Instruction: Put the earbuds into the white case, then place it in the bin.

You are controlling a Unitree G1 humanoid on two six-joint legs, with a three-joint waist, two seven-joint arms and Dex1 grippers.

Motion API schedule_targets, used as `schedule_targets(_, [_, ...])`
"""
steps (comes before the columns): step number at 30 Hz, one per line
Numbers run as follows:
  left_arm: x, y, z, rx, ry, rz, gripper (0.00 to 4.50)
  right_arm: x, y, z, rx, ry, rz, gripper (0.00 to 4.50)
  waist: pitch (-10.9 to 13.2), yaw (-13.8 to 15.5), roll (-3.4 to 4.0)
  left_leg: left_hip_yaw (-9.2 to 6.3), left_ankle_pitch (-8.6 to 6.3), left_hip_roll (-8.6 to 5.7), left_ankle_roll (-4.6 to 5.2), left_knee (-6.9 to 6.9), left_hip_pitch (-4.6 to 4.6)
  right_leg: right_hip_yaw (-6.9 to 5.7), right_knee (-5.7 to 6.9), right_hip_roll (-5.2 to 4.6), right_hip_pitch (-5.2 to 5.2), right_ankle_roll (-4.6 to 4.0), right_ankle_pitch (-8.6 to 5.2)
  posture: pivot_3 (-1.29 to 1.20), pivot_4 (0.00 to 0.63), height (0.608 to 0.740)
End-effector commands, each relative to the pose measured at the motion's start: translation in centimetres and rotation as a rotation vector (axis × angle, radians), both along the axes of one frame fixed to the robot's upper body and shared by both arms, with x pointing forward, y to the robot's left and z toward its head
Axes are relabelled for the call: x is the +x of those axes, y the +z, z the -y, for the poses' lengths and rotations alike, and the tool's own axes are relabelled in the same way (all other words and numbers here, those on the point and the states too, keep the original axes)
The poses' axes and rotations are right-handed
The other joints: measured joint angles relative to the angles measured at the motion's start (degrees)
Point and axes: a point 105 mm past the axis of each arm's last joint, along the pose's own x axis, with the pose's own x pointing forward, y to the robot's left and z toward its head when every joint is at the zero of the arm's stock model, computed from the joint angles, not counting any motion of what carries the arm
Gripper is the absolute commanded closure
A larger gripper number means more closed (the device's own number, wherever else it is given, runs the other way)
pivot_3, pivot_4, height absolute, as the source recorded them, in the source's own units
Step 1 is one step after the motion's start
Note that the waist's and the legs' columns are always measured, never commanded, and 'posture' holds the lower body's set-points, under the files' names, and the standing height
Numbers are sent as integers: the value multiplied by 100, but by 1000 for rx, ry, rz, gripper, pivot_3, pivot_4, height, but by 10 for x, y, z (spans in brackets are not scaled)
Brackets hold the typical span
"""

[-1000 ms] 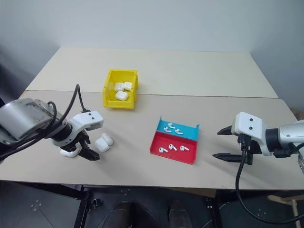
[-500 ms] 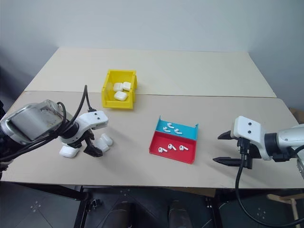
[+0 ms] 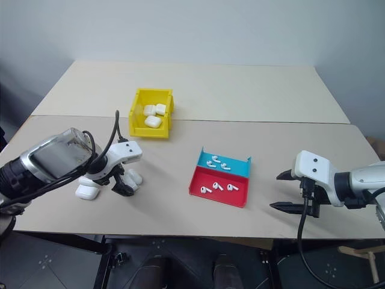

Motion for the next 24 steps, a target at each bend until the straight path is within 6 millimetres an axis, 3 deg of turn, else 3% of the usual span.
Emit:
schedule_targets(1, [2, 3, -1, 13, -15, 15, 0, 2, 12, 3, -21, -12, 47, 37, 0, 2, 0, 0, 0, 0, 0, 0, 0, 0, 0, 0, 0, 0, 0, 0, 150, 740])
schedule_targets(8, [3, 0, -2, 19, -5, 14, 0, 5, 10, 3, -27, -22, 52, 37, 0, 2, 0, 0, 0, 0, 0, 1, 0, 0, 0, 0, 0, 0, 0, 0, 150, 740])
schedule_targets(15, [2, -1, 0, 17, -15, 10, 1739, 4, 12, 3, -35, -28, 53, 0, 0, 1, 0, 0, 0, 0, 0, 1, 0, 0, 1, 0, 0, 0, 0, 0, 150, 740])
schedule_targets(20, [5, 0, 0, 18, -29, 30, 1738, 5, 11, 3, -37, -33, 55, 0, 0, 3, 0, 0, 0, 0, 0, 1, 0, 0, 1, 0, 0, 0, 0, 0, 150, 740])
schedule_targets(24, [13, 25, 5, -43, -50, 139, 1738, 7, 17, 3, -41, -36, 84, 0, 0, 3, 0, 0, 0, 0, 0, 2, 1, 0, 2, 0, 1, 0, 0, 0, 150, 740])
